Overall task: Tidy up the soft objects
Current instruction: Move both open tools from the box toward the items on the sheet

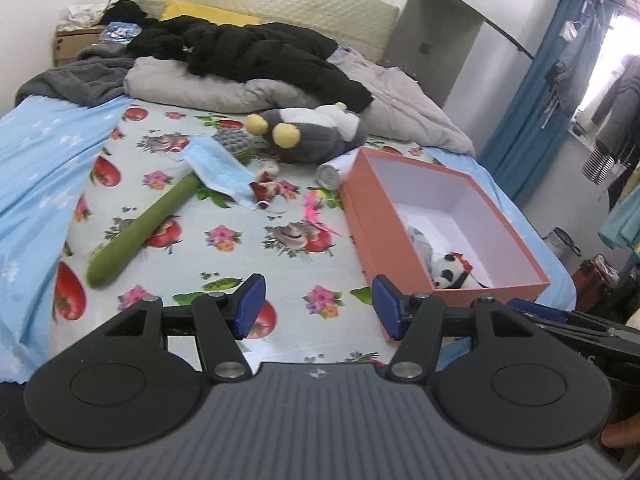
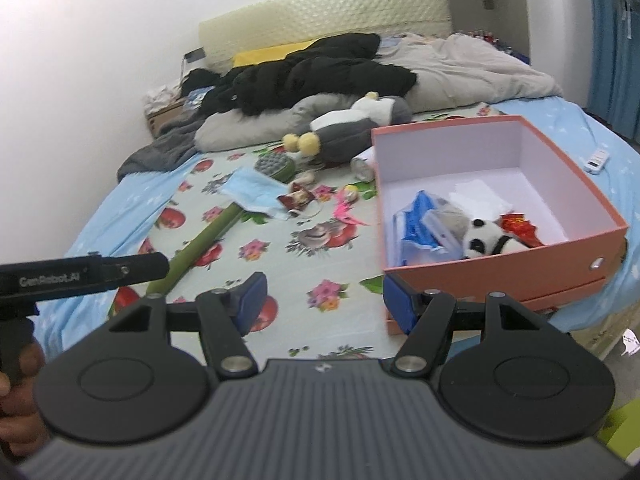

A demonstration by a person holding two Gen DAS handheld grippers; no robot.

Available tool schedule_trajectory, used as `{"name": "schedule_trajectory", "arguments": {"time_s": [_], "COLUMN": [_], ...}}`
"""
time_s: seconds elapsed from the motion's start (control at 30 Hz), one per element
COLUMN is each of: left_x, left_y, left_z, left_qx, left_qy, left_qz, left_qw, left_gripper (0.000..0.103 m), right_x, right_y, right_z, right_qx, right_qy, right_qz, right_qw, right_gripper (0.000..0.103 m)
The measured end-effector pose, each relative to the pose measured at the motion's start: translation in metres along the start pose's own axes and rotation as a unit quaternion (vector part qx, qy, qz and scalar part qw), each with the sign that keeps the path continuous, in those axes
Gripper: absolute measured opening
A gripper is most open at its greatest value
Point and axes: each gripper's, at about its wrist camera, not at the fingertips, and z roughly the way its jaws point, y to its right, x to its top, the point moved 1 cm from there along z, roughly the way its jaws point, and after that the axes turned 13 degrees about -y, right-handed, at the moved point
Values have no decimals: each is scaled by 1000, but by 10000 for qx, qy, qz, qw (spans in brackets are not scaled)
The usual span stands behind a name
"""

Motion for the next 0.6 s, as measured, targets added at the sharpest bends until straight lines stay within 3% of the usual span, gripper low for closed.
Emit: {"name": "schedule_trajectory", "arguments": {"time_s": [0.27,0.6], "left_x": [0,19], "left_y": [-18,-57], "left_z": [7,67], "left_qx": [111,240], "left_qy": [-24,-314], "left_qz": [-130,-320], "left_qw": [9999,9987], "left_gripper": [65,65], "right_x": [8,37], "right_y": [-15,-24], "right_z": [27,95], "right_qx": [54,136], "right_qy": [-163,-533], "right_qz": [-108,-245], "right_qw": [9998,9982], "right_gripper": [67,63]}}
